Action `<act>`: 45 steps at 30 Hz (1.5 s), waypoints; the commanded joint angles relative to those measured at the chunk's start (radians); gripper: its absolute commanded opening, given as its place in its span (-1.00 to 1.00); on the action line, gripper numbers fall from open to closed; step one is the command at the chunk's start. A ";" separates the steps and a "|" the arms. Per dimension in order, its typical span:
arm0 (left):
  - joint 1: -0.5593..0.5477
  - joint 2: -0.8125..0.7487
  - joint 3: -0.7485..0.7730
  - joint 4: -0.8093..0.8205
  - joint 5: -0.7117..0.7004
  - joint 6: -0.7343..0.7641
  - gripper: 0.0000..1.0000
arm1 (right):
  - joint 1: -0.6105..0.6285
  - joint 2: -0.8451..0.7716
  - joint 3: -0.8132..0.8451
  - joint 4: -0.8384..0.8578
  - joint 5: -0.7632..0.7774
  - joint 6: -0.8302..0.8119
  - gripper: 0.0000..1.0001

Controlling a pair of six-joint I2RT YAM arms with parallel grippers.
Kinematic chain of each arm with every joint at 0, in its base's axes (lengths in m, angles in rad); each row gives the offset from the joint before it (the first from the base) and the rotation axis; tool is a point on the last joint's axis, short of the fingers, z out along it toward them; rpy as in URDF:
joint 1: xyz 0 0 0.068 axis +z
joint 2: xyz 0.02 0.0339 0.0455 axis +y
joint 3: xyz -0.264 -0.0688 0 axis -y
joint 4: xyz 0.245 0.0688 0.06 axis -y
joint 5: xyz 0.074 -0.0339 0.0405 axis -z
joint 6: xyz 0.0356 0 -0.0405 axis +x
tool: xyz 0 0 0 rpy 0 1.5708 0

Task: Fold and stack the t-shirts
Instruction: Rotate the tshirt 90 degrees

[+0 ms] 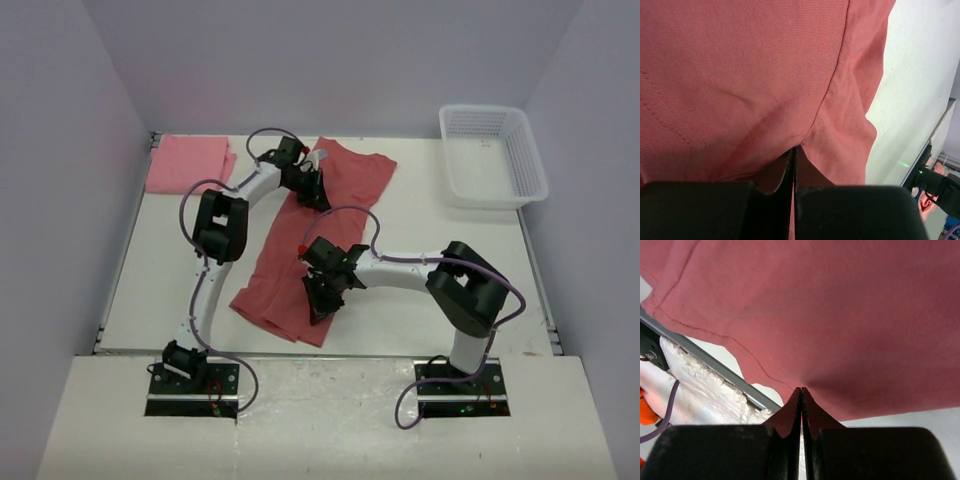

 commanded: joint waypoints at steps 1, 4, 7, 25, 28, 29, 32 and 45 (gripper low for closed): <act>0.042 0.014 -0.022 0.031 -0.031 -0.004 -1.00 | 0.003 0.013 0.019 0.022 0.014 0.054 -1.00; 0.067 -0.003 -0.048 0.031 -0.050 -0.004 -1.00 | 0.001 0.033 0.017 0.017 0.026 0.084 -1.00; 0.093 -0.039 -0.106 0.037 -0.105 -0.037 -1.00 | -0.002 0.050 0.017 0.005 0.045 0.112 -1.00; 0.168 -0.360 -0.515 0.120 -0.371 -0.181 -1.00 | -0.152 -0.041 -0.164 -0.029 0.161 0.186 -1.00; 0.167 -0.366 -0.519 0.123 -0.345 -0.167 -1.00 | -0.154 -0.055 -0.169 -0.031 0.157 0.160 -1.00; 0.168 -0.368 -0.519 0.122 -0.341 -0.164 -1.00 | -0.152 -0.062 -0.173 -0.023 0.158 0.157 -1.00; 0.165 -0.363 -0.518 0.145 -0.269 -0.156 -1.00 | -0.151 -0.101 -0.216 0.009 0.129 0.178 -1.00; 0.073 -0.198 -0.341 0.143 -0.101 -0.127 -1.00 | -0.034 -0.191 -0.267 0.060 0.075 0.278 -1.00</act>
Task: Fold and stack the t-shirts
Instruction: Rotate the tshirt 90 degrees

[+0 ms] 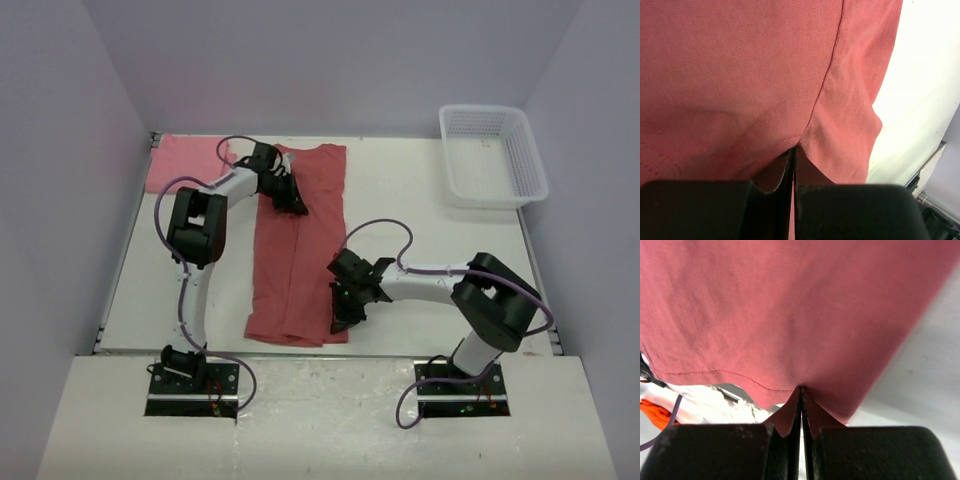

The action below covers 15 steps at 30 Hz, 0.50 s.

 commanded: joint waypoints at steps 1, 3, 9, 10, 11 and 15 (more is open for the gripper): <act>-0.033 0.016 0.031 0.000 0.036 0.035 -1.00 | 0.021 -0.031 -0.005 0.000 0.025 0.023 -1.00; -0.040 -0.019 0.023 0.001 0.030 0.038 -1.00 | 0.033 -0.062 0.007 -0.009 0.081 -0.003 -1.00; -0.064 -0.158 -0.004 -0.004 0.001 0.055 -0.96 | 0.047 -0.184 0.085 -0.098 0.227 -0.128 -0.96; -0.067 -0.180 -0.006 -0.007 -0.005 0.060 -0.92 | 0.049 -0.200 0.096 -0.128 0.235 -0.151 -0.92; -0.076 -0.219 -0.007 -0.011 -0.022 0.063 -0.80 | 0.049 -0.218 0.114 -0.141 0.240 -0.164 -0.80; -0.099 -0.330 -0.015 -0.098 -0.129 0.087 -0.50 | 0.050 -0.310 0.134 -0.211 0.252 -0.171 -0.36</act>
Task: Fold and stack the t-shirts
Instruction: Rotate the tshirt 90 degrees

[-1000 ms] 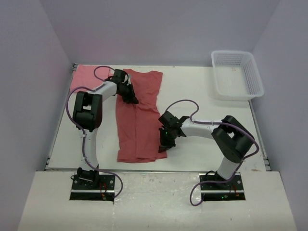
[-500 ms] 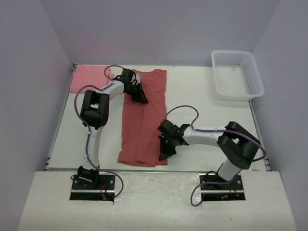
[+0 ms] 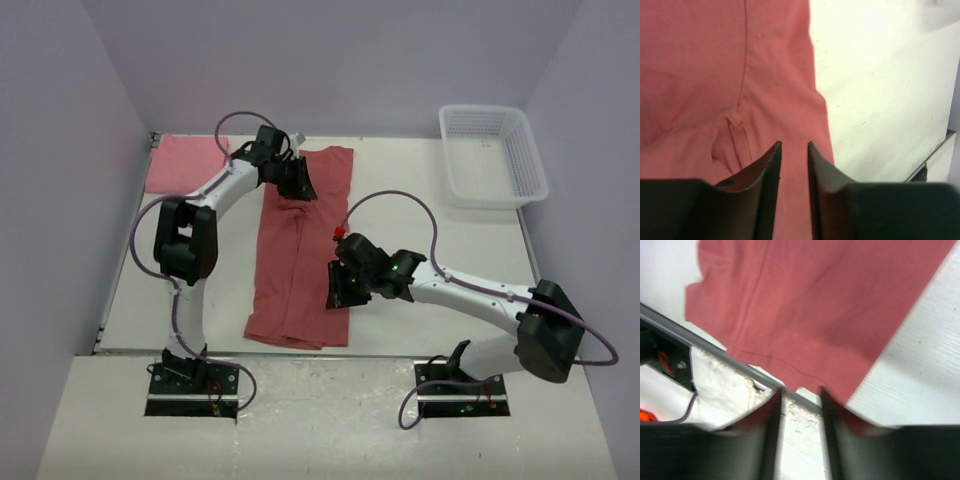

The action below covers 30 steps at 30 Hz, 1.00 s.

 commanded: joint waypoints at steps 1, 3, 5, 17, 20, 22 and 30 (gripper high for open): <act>-0.035 -0.191 -0.011 -0.082 -0.159 0.052 -0.37 | 0.006 -0.094 0.024 -0.103 0.058 -0.028 -0.08; -0.044 -0.287 -0.088 -0.128 -0.242 0.072 -0.28 | 0.006 -0.139 -0.001 -0.132 0.063 -0.004 0.11; -0.046 -0.397 -0.217 -0.149 -0.347 0.076 -0.08 | 0.006 -0.174 -0.079 -0.122 0.055 0.016 0.24; -0.025 -0.777 -0.767 -0.139 -0.436 0.026 0.26 | 0.008 -0.270 -0.449 0.208 -0.032 0.156 0.29; -0.005 -0.794 -0.821 -0.137 -0.427 0.029 0.30 | 0.006 -0.239 -0.472 0.263 -0.039 0.166 0.30; 0.011 -0.798 -0.847 -0.143 -0.428 0.038 0.30 | 0.006 -0.228 -0.490 0.321 -0.074 0.182 0.30; 0.070 -0.867 -0.898 -0.197 -0.412 -0.031 0.34 | 0.006 -0.175 -0.537 0.444 -0.123 0.229 0.30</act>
